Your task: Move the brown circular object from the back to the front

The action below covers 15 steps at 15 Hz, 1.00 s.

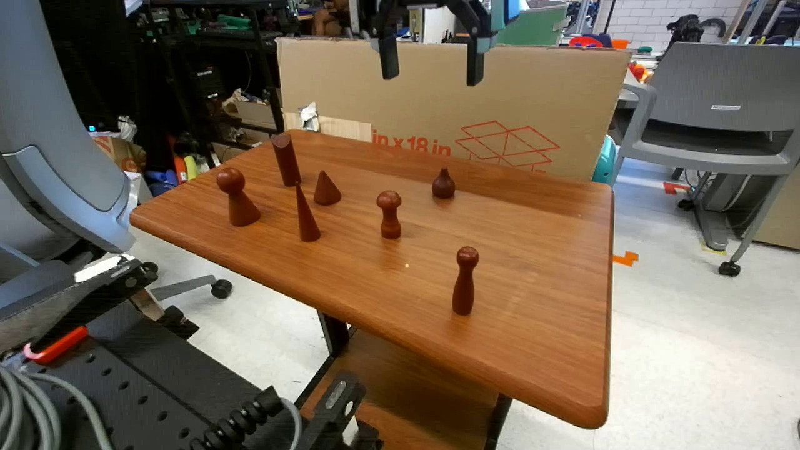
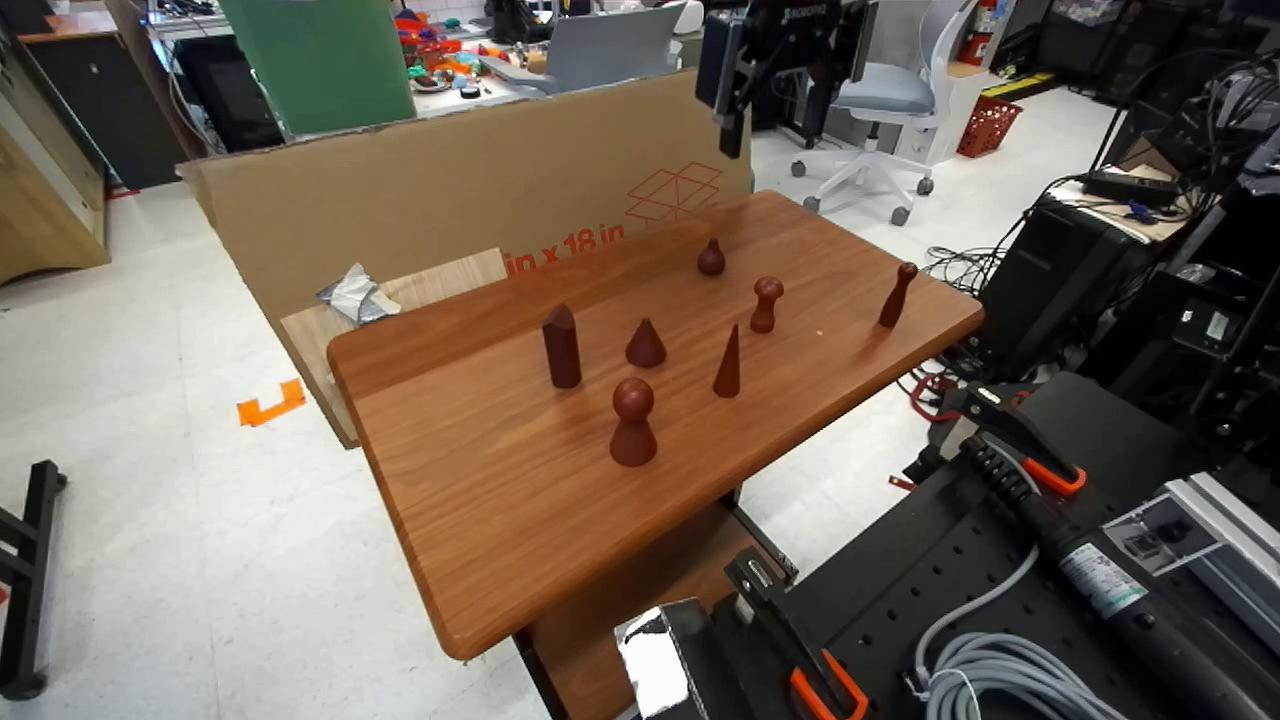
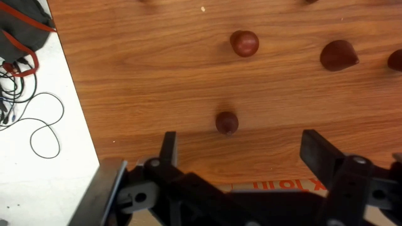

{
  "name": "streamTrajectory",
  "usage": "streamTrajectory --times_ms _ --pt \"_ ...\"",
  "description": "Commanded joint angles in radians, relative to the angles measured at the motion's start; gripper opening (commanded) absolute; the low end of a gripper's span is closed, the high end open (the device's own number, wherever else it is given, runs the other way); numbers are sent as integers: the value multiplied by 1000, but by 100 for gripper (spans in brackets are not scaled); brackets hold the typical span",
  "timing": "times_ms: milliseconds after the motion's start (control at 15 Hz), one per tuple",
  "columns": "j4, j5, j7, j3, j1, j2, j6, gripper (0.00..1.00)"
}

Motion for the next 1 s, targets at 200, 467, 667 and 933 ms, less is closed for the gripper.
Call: streamTrajectory --times_ms 200,467,667,933 --pt "156 -23 -7 -17 0 191 5 100" --pt "229 -31 -4 -20 8 282 -8 100" --pt "284 -29 -16 -13 12 340 -35 100" --pt "356 -40 -16 -13 30 408 -63 100"
